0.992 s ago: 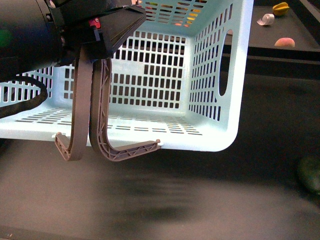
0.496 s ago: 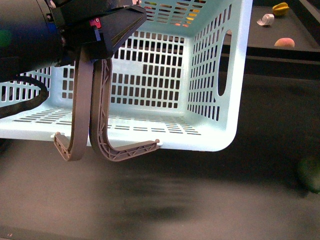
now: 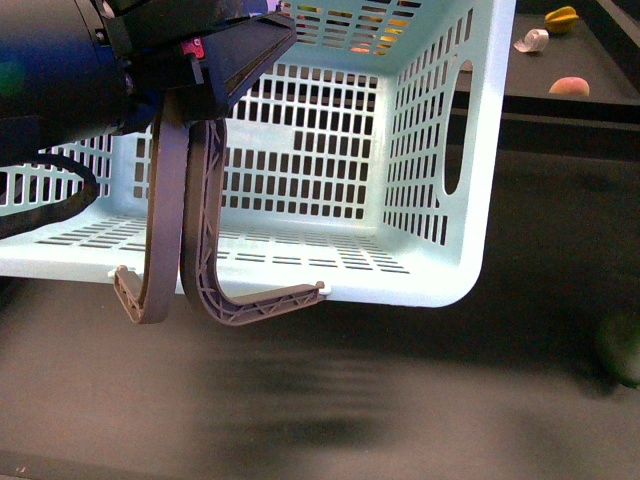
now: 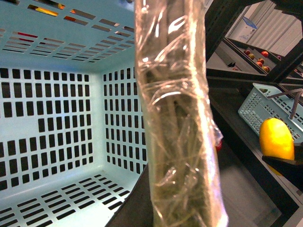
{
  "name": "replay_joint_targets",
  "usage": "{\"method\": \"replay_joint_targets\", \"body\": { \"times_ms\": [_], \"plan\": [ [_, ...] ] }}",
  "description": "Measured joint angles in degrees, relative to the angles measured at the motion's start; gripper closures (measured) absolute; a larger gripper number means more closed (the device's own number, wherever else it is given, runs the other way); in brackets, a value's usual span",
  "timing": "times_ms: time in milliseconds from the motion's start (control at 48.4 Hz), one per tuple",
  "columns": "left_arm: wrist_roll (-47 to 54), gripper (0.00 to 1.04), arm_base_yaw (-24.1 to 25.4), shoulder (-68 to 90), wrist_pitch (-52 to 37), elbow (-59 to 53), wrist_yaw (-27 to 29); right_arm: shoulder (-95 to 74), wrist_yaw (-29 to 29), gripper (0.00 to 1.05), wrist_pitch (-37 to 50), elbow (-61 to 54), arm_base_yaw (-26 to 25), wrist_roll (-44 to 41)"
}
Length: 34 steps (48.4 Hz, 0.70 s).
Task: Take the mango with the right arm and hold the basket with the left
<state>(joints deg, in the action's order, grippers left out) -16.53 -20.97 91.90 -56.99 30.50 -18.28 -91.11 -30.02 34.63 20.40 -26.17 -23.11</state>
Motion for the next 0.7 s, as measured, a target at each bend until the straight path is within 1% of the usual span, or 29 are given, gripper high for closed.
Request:
{"method": "replay_joint_targets", "body": {
  "times_ms": [62, 145, 165, 227, 310, 455, 496, 599, 702],
  "plan": [
    [0.0, 0.96, 0.0, 0.0, 0.0, 0.0, 0.02, 5.01, 1.11, 0.48, -1.42, -1.05, 3.72, 3.58],
    [0.02, 0.96, 0.0, 0.0, 0.0, 0.0, 0.04, 9.81, 2.6, 0.48, -3.48, -1.18, 7.45, 6.75],
    [0.04, 0.96, 0.0, 0.0, 0.0, 0.0, 0.07, 12.46, 3.8, 0.48, -4.52, -1.07, 9.66, 8.15],
    [0.02, 0.96, 0.0, 0.0, 0.0, 0.0, 0.11, 16.81, 6.14, 0.48, -6.05, -0.42, 13.97, 11.5],
    [0.02, 0.96, 0.0, 0.0, 0.0, 0.0, 0.13, 20.57, 9.84, 0.48, -6.49, 1.18, 20.26, 15.69],
    [0.02, 0.96, 0.0, 0.0, 0.0, 0.0, 0.09, 21.2, 13.94, 0.48, -5.4, 3.32, 26.82, 19.39],
    [0.0, 0.96, 0.0, 0.0, 0.0, 0.0, 0.09, 20.87, 15.91, 0.48, -4.63, 4.17, 29.86, 20.96],
    [0.0, 0.96, 0.0, 0.0, 0.0, 0.0, 0.04, 18.6, 19.5, 0.48, -2.89, 5.75, 35.65, 23.41],
    [0.02, 0.96, -0.04, 0.0, 0.0, 0.0, 0.02, 15.65, 21.88, 0.48, -1.33, 6.82, 39.17, 25.14]
  ]
}}
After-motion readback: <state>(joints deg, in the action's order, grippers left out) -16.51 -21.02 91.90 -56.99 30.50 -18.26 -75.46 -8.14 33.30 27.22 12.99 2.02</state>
